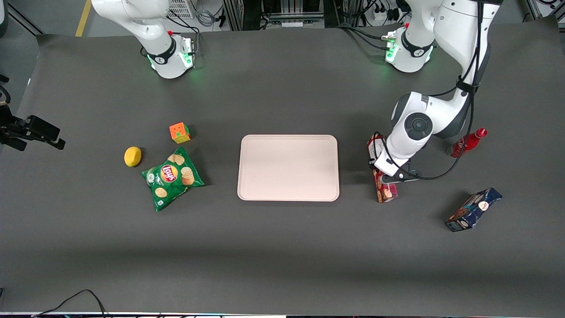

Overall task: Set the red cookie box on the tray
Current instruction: 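Lower the open left gripper around the cookie box and close it, then lift the cookie box and carry it over the white tray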

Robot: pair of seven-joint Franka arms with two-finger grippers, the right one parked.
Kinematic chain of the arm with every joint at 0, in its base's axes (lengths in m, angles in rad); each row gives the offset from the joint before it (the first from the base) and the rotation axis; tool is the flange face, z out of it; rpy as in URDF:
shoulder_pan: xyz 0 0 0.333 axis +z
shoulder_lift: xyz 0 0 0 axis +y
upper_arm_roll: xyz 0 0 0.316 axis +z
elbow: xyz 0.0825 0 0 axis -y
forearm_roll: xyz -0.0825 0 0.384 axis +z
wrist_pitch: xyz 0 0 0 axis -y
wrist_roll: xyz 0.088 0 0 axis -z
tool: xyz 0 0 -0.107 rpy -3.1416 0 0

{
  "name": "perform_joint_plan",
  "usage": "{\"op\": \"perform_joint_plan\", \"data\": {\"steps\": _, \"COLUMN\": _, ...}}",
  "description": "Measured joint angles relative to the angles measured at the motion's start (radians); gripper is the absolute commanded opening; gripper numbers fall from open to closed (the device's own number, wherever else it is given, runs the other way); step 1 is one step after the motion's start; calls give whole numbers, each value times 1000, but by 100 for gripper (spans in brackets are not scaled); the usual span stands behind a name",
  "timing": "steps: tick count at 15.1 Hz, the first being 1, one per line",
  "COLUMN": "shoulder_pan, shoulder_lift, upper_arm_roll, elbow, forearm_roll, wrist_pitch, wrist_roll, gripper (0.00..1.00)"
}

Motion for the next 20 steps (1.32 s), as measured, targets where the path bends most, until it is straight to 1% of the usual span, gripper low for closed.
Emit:
{"op": "perform_joint_plan", "data": {"steps": 3, "shoulder_pan": 0, "shoulder_lift": -9, "upper_arm_roll": 1, "elbow": 15, "forearm_roll": 0, "wrist_pitch": -14, "wrist_roll": 0, "gripper": 0}}
{"op": "perform_joint_plan", "data": {"steps": 4, "shoulder_pan": 0, "shoulder_lift": -19, "upper_arm_roll": 1, "elbow": 35, "forearm_roll": 0, "wrist_pitch": -55, "wrist_roll": 0, "gripper": 0}}
{"op": "perform_joint_plan", "data": {"steps": 6, "shoulder_pan": 0, "shoulder_lift": -53, "upper_arm_roll": 1, "elbow": 119, "forearm_roll": 1, "wrist_pitch": -225, "wrist_roll": 0, "gripper": 0}}
{"op": "perform_joint_plan", "data": {"steps": 9, "shoulder_pan": 0, "shoulder_lift": -112, "upper_arm_roll": -16, "elbow": 288, "forearm_roll": 3, "wrist_pitch": -482, "wrist_roll": 0, "gripper": 0}}
{"op": "perform_joint_plan", "data": {"steps": 12, "shoulder_pan": -1, "shoulder_lift": -149, "upper_arm_roll": -51, "elbow": 436, "forearm_roll": 4, "wrist_pitch": -641, "wrist_roll": 0, "gripper": 0}}
{"op": "perform_joint_plan", "data": {"steps": 14, "shoulder_pan": -1, "shoulder_lift": -151, "upper_arm_roll": -79, "elbow": 530, "forearm_roll": 4, "wrist_pitch": -700, "wrist_roll": 0, "gripper": 0}}
{"op": "perform_joint_plan", "data": {"steps": 16, "shoulder_pan": -2, "shoulder_lift": -150, "upper_arm_roll": -105, "elbow": 603, "forearm_roll": 3, "wrist_pitch": -722, "wrist_roll": 0, "gripper": 0}}
{"op": "perform_joint_plan", "data": {"steps": 18, "shoulder_pan": -4, "shoulder_lift": -141, "upper_arm_roll": -137, "elbow": 642, "forearm_roll": 1, "wrist_pitch": -723, "wrist_roll": -6, "gripper": 0}}
{"op": "perform_joint_plan", "data": {"steps": 20, "shoulder_pan": -6, "shoulder_lift": -118, "upper_arm_roll": -175, "elbow": 653, "forearm_roll": -2, "wrist_pitch": -718, "wrist_roll": -48, "gripper": 0}}
